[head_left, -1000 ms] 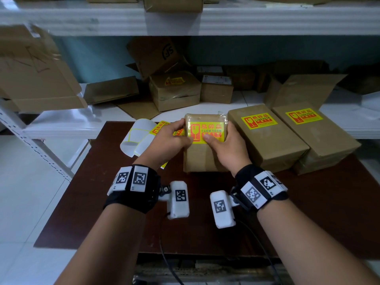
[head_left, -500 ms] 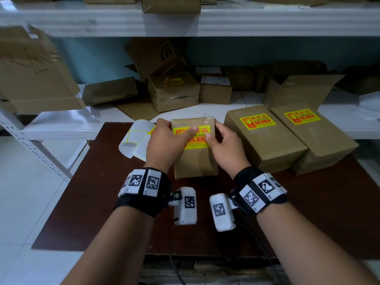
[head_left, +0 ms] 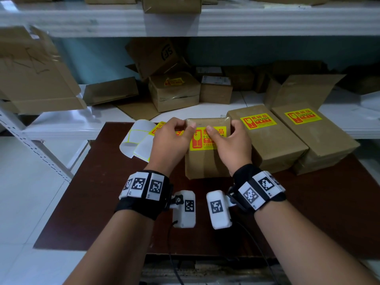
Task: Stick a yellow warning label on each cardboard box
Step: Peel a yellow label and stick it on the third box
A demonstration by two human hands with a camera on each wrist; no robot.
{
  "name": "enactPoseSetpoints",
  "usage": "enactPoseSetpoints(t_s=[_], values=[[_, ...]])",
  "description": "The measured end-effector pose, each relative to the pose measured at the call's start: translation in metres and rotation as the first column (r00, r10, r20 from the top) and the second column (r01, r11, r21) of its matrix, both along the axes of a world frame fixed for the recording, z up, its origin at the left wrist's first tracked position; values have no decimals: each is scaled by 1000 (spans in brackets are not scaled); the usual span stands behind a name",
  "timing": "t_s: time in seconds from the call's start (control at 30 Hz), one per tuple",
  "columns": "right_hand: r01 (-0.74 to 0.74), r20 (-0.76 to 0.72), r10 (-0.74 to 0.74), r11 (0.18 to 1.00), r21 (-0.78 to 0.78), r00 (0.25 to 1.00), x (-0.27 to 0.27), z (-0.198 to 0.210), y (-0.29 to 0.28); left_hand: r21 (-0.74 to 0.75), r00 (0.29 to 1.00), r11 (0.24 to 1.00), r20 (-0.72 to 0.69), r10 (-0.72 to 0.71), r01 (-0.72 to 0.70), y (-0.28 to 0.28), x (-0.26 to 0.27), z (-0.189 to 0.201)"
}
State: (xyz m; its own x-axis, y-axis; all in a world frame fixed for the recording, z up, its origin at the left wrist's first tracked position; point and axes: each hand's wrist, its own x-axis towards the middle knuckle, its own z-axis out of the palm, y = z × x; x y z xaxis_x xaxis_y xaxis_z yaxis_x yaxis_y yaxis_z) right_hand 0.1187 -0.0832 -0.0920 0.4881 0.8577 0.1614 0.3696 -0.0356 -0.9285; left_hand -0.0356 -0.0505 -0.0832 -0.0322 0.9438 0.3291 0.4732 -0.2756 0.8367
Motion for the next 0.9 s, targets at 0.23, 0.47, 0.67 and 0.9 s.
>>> enactPoseSetpoints(t_s=[0.23,0.47,0.67,0.9], values=[[-57,-105,60,998,31,993,10,-10,7,-86,1000,996,-15,11,-13,6,-4,-4],[-105,-72,105,994,2,992,2,-9,6,-141,996,990,-86,13,-25,1,2,-5],[-167,85,175,982,-93,981,0,-19,9,-188,996,979,-7,-87,84,5,-4,-6],[-221,62,233,962,-158,971,4,-14,7,-296,962,917,129,-241,269,6,-18,2]])
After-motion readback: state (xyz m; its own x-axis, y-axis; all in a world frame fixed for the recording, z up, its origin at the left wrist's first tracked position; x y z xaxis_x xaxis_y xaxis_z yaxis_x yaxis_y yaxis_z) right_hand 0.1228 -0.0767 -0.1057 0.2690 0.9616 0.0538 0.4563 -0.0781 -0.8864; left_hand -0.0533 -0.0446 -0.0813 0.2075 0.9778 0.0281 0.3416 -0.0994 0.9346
